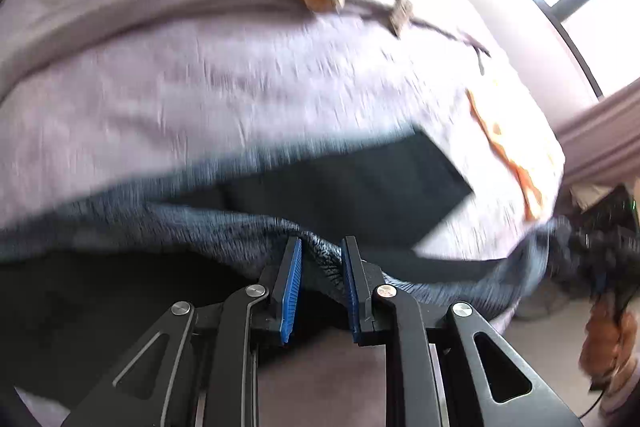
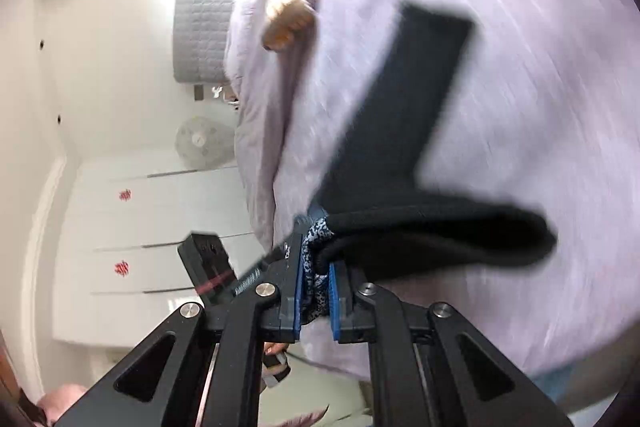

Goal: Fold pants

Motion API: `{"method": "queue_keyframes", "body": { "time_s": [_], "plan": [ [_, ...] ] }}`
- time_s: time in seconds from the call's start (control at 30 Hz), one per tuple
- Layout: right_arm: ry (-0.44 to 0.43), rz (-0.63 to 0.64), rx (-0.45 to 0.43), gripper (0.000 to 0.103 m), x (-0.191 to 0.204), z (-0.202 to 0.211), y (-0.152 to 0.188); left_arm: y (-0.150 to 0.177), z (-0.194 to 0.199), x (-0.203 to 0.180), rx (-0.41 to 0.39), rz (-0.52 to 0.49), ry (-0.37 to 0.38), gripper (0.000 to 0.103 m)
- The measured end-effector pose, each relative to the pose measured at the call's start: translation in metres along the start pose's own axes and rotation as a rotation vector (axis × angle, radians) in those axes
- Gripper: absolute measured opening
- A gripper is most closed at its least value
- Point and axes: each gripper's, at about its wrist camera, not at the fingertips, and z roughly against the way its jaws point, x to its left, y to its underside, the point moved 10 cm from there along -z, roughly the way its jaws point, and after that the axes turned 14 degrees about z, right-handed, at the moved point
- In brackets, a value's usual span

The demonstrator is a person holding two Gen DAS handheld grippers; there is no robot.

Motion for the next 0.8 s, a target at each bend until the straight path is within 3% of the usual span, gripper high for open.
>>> {"method": "queue_keyframes", "body": {
  "time_s": [0.13, 0.23, 0.27, 0.3, 0.33, 0.37, 0.4, 0.53, 0.6, 0.63, 0.7, 0.8],
  "plan": [
    [0.051, 0.041, 0.027, 0.011, -0.016, -0.02, -0.086, -0.044, -0.019, 0.005, -0.073, 0.002, -0.084, 0.022],
    [0.118, 0.095, 0.104, 0.015, -0.038, -0.05, -0.134, -0.071, -0.032, 0.023, -0.117, 0.035, -0.173, 0.022],
    [0.148, 0.103, 0.148, 0.015, -0.051, -0.056, -0.137, -0.077, -0.036, 0.029, -0.126, 0.047, -0.201, 0.025],
    [0.186, 0.114, 0.183, 0.017, -0.065, -0.061, -0.139, -0.079, -0.039, 0.035, -0.128, 0.057, -0.221, 0.039],
    [0.24, 0.13, 0.226, 0.023, -0.078, -0.071, -0.14, -0.081, -0.04, 0.04, -0.135, 0.07, -0.239, 0.049],
    [0.269, 0.139, 0.247, 0.037, -0.086, -0.075, -0.139, -0.08, -0.035, 0.046, -0.154, 0.085, -0.256, 0.058],
    [0.299, 0.151, 0.262, 0.045, -0.089, -0.078, -0.141, -0.078, -0.031, 0.048, -0.165, 0.087, -0.266, 0.057],
    [0.29, 0.272, 0.225, 0.049, -0.071, -0.066, -0.143, -0.059, -0.018, 0.057, -0.166, 0.071, -0.312, 0.057],
    [0.363, 0.381, 0.222, 0.049, -0.062, -0.058, -0.148, -0.041, -0.014, 0.062, -0.143, 0.082, -0.326, 0.057],
    [0.466, 0.463, 0.238, 0.049, -0.064, -0.051, -0.149, -0.034, -0.015, 0.063, -0.131, 0.083, -0.334, 0.057],
    [0.579, 0.538, 0.281, 0.049, -0.076, -0.055, -0.154, -0.017, -0.017, 0.067, -0.115, 0.061, -0.368, 0.058],
    [0.599, 0.526, 0.35, 0.048, -0.1, -0.069, -0.157, -0.003, -0.025, 0.071, -0.082, 0.075, -0.389, 0.058]
  ]
}}
